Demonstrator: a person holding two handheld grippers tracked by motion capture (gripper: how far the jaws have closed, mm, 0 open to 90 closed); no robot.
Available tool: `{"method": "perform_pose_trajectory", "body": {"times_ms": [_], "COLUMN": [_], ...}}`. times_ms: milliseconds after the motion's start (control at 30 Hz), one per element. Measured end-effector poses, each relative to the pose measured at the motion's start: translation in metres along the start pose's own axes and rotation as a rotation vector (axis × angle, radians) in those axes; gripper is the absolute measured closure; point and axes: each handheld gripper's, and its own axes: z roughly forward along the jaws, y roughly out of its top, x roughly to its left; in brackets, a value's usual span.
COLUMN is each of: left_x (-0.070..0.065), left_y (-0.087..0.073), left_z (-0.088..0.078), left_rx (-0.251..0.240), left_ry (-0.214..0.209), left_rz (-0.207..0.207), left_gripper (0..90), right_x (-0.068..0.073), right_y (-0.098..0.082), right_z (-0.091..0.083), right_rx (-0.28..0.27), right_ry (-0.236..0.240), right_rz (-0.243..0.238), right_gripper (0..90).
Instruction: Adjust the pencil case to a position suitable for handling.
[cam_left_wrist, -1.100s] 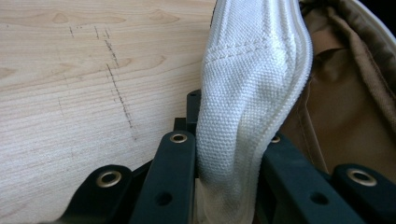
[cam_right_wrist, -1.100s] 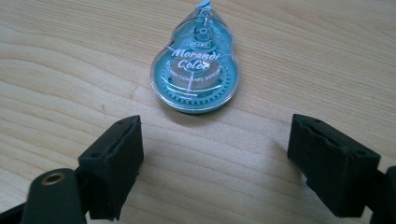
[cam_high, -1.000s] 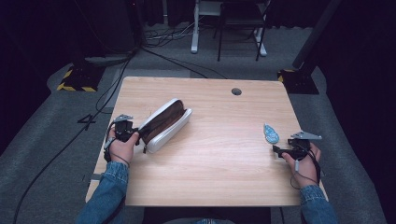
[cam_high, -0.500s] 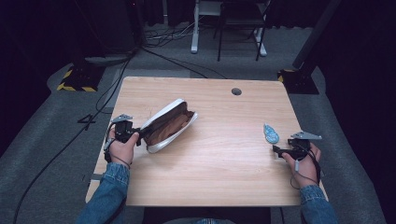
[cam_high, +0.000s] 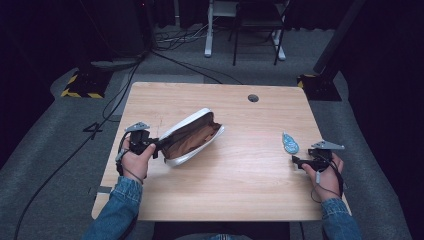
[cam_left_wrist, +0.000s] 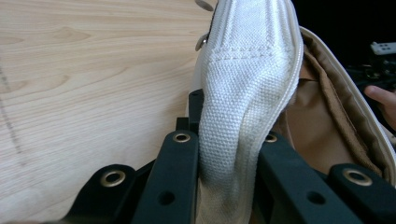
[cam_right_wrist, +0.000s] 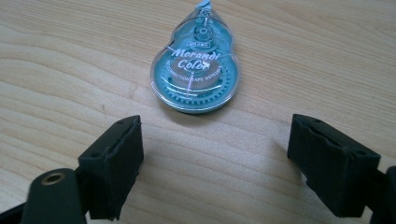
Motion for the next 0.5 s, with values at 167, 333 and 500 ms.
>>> {"method": "perform_pose_trajectory", "body": {"times_ms": [167, 333, 500], "left_x": [-0.014, -0.026, -0.042], "left_y": [0.002, 0.002, 0.001], "left_z": [0.000, 0.000, 0.002], "left_rx": [0.009, 0.016, 0.037], "left_ry": [-0.026, -0.043, -0.075], "left_rz": [0.029, 0.055, 0.083], "left_gripper": [84.3, 84.3, 84.3], "right_x": [0.000, 0.000, 0.000], "right_y": [0.000, 0.000, 0.000], "right_z": [0.000, 0.000, 0.000], "right_rx": [0.000, 0.000, 0.000], "right_ry": [0.000, 0.000, 0.000], "right_rz": [0.000, 0.000, 0.000], "right_gripper": [18.7, 18.7, 18.7]}}
